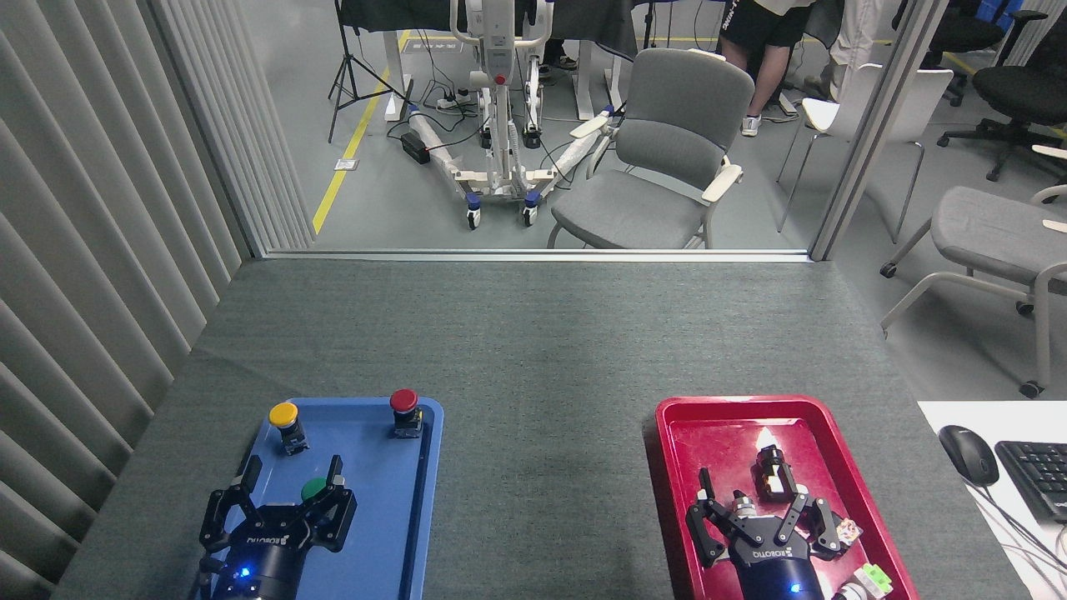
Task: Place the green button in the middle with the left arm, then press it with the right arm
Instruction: 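Lower the left hand onto the green button in the blue tray and grasp it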
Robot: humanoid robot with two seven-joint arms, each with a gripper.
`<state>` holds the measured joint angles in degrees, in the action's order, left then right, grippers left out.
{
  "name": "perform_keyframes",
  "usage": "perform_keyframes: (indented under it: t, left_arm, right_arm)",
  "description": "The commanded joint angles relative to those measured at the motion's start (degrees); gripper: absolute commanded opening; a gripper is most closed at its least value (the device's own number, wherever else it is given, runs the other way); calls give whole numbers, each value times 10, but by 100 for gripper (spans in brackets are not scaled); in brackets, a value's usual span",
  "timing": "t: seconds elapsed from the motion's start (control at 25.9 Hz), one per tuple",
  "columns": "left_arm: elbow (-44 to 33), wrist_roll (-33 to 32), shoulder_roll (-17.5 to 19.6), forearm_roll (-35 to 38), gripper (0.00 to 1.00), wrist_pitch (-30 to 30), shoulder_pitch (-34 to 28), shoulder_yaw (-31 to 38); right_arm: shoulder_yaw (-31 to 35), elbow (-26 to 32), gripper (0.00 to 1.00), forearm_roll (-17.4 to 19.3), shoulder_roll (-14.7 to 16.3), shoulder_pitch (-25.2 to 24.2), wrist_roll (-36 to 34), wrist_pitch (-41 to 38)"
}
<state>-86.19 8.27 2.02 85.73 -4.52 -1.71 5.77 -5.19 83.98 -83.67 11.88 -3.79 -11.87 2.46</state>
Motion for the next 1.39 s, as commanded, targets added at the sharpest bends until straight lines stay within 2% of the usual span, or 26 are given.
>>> perform_keyframes:
  t: [0.0,0.27,0.85,0.97,1.24,1.35]
  left_arm:
    - [-3,1,-1,-14,100,0,-8,-1]
    - [-65,-6,-3,-8,100,-12,-27,-21]
    - [-72,3,14,-5,100,-16,-95,-23]
    - [-49,3,18,-5,100,-17,-93,-23]
    - [50,3,20,-5,100,-19,-44,-24]
    - [81,3,25,-5,100,-51,-21,-24]
  right_arm:
    - [-1,3,100,0,-1,0,-1,-1]
    - [-6,7,100,0,-3,-1,0,4]
    - [-6,13,100,-1,1,-11,-1,12]
    - [-3,36,100,0,1,-15,9,13]
    - [0,37,100,3,5,-16,14,13]
    - [0,37,100,3,5,-16,14,12]
